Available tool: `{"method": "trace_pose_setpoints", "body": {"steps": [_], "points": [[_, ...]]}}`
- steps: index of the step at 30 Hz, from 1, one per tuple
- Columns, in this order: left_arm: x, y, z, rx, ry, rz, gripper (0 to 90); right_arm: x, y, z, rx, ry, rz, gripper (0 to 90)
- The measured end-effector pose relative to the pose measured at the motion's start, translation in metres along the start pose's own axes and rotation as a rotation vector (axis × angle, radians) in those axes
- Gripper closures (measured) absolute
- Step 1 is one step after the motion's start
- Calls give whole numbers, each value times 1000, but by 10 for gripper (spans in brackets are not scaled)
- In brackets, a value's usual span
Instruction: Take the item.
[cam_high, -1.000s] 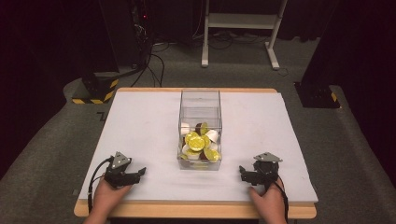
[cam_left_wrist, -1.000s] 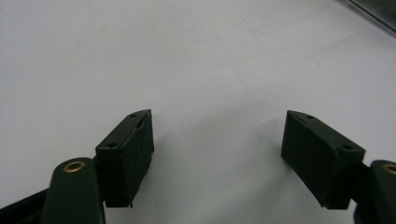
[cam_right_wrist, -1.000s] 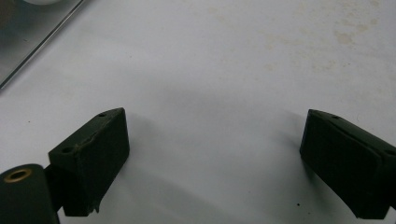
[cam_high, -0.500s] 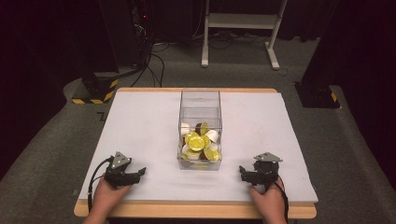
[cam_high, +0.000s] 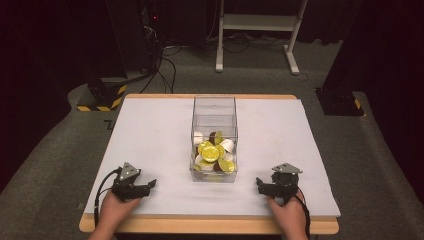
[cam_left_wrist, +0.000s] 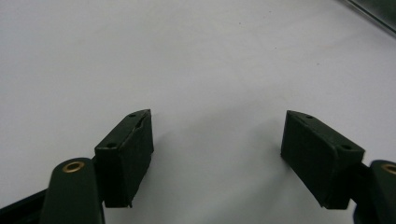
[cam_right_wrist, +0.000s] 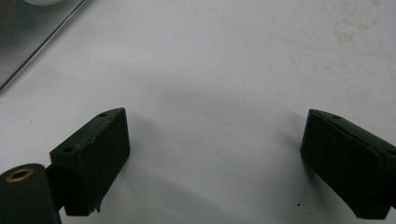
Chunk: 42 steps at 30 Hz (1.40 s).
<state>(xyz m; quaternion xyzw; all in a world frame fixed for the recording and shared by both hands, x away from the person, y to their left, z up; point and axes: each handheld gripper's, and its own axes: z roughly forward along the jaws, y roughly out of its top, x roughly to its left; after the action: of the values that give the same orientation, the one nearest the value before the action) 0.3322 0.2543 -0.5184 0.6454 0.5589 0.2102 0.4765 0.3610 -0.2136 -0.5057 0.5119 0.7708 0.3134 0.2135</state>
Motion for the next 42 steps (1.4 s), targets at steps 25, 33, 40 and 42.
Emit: {"method": "trace_pose_setpoints", "body": {"steps": [25,33,40,42], "points": [[-7,6,-14,-56,-70,37,247,0,0,0,0,-1,0,80],[-11,8,-19,-72,-100,31,253,0,0,0,-1,-1,-1,80],[-16,12,-24,-120,-138,12,257,0,0,0,-1,-1,-1,80],[-16,13,-25,-123,-145,22,257,0,0,0,-1,-1,-1,80]]}}
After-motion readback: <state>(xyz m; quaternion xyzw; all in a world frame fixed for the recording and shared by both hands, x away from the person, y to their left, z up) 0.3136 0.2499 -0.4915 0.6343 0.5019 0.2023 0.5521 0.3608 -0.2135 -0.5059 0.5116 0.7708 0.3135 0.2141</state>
